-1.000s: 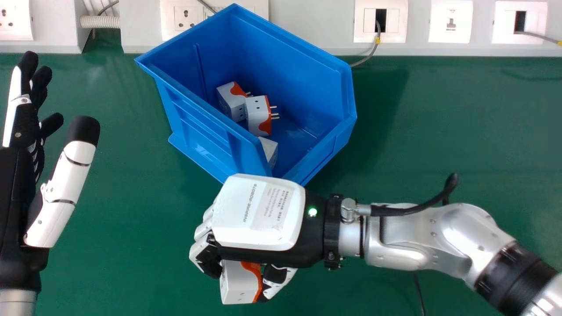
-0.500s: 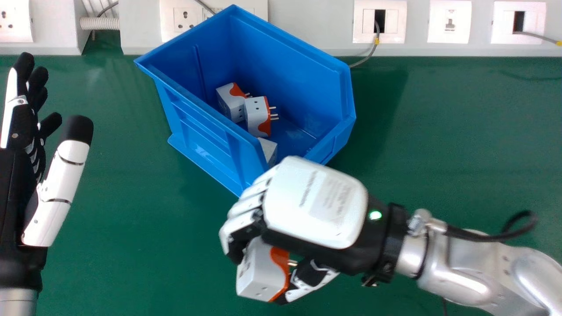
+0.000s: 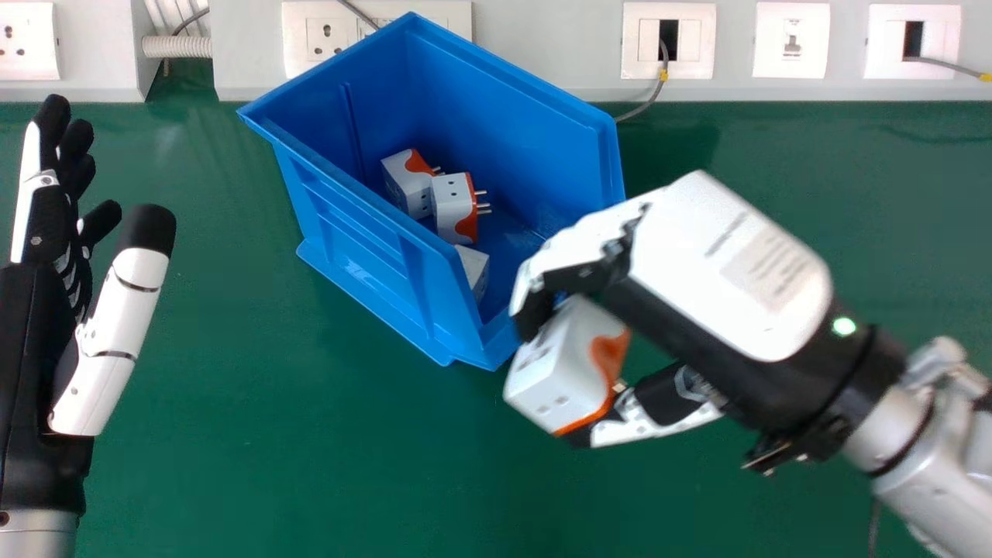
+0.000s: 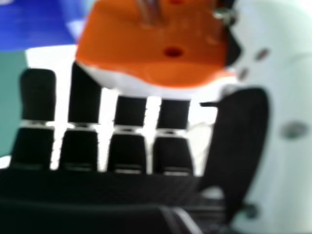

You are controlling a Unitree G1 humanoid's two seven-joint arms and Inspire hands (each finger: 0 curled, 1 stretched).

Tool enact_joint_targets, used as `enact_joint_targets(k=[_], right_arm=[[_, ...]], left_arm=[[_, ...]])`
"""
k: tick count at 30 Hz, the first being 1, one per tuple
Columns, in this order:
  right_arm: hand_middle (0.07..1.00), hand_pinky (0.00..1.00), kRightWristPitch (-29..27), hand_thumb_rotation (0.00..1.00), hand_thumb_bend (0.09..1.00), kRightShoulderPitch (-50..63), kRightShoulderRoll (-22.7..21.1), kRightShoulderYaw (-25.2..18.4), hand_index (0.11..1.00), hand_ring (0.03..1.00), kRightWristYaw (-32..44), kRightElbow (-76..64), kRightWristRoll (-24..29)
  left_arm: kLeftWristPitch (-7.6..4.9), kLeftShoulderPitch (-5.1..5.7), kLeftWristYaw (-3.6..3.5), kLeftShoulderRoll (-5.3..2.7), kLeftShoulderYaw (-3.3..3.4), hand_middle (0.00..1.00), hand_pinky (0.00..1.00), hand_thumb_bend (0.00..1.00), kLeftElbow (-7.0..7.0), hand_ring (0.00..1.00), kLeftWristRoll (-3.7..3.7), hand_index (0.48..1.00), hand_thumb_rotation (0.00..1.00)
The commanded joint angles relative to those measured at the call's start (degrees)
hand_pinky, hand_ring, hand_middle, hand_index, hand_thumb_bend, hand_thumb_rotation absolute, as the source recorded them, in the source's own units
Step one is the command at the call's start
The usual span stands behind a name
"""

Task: Pick all objects and put in blue box

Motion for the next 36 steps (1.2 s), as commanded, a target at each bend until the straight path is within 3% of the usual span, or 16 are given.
enact_joint_targets(k=[1, 4, 10, 16, 20, 28, 36], right_arm=[[0.485, 0.35, -0.32, 0.00, 0.501, -1.58, 0.88, -1.98, 0.465, 0.433, -2.24, -0.47, -0.58], [0.487, 0.35, 1.00, 0.00, 0.500, -4.99, 2.93, -2.09, 0.464, 0.432, -3.80, 1.21, -2.33], [0.487, 0.35, 1.74, 0.00, 0.499, -12.57, 6.11, -0.46, 0.465, 0.436, -7.70, 7.57, -6.17], [0.490, 0.35, 3.89, 0.00, 0.499, -21.57, 11.49, 4.08, 0.467, 0.440, -10.97, 16.14, -9.77], [0.490, 0.35, 4.97, 0.00, 0.498, -27.04, 14.16, 6.69, 0.467, 0.440, -12.39, 22.09, -11.17], [0.493, 0.34, 7.08, 0.00, 0.498, -36.27, 17.98, 11.50, 0.468, 0.435, -16.93, 36.27, -13.82], [0.499, 0.34, 9.16, 0.00, 0.497, -43.76, 20.15, 15.99, 0.478, 0.425, -20.72, 49.42, -15.92]], left_arm=[[-0.46, -0.32, 0.77, -0.16, -0.13, 0.99, 0.93, 0.57, -1.07, 0.99, 0.54, 1.000, 0.85], [-0.30, -0.53, 1.20, -0.33, -0.50, 0.99, 0.92, 0.57, -1.14, 0.99, 0.94, 0.999, 0.85], [-1.17, -0.59, 1.26, -0.21, -0.25, 0.99, 0.91, 0.56, -0.73, 0.98, 1.33, 0.997, 0.83], [-2.30, -1.24, 0.98, 0.27, 0.36, 0.99, 0.91, 0.56, 0.86, 0.98, 0.81, 0.995, 0.83], [-2.73, -1.27, 0.84, 0.48, 0.85, 0.99, 0.91, 0.56, 1.12, 0.98, 0.70, 0.995, 0.82], [-2.62, -0.61, 0.47, 1.55, 1.51, 0.99, 0.91, 0.57, 0.00, 0.98, 2.53, 0.995, 0.82], [-2.54, -0.16, 0.38, 2.70, 2.30, 0.99, 0.92, 0.56, 0.22, 0.99, 3.45, 0.995, 0.84]])
